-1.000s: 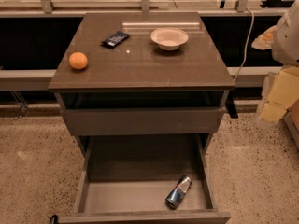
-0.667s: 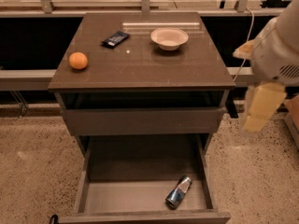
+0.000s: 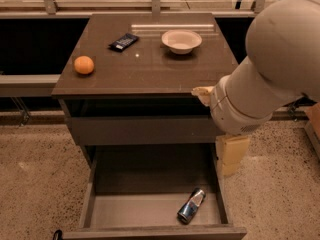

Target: Pick redbull can from middle drawer and place on counter

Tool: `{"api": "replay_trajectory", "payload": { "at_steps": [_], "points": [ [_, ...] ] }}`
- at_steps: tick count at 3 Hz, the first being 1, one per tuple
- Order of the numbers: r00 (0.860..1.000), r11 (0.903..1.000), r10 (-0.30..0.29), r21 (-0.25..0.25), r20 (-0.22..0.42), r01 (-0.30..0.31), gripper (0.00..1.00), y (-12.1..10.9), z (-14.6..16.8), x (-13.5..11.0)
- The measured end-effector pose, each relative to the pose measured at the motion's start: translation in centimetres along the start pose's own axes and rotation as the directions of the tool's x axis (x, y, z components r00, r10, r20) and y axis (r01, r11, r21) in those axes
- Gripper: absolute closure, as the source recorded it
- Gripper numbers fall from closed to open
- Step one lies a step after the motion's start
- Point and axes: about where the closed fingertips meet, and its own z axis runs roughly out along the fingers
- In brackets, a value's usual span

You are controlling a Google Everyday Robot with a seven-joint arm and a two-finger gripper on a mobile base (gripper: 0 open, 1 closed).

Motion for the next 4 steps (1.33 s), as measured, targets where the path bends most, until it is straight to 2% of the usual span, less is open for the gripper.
{"api": "replay_trajectory", "payload": {
  "at_steps": [1,2,3,4],
  "points": [
    [1.0,1.0,0.002,0.001,-0.001,-0.002,0.0,0.0,-0.1,0.1],
    [0.997,0.9953,-0.059,-0.079,-0.05,0.055,0.0,0.4,3.3,-0.5],
    [0.987,0.9642,-0.16,-0.219,-0.032,0.149,0.0,3.6,11.3,-0.6],
    [0.94,0.9058,-0.337,-0.255,0.052,0.338,0.0,8.0,19.2,-0.3]
  ]
}}
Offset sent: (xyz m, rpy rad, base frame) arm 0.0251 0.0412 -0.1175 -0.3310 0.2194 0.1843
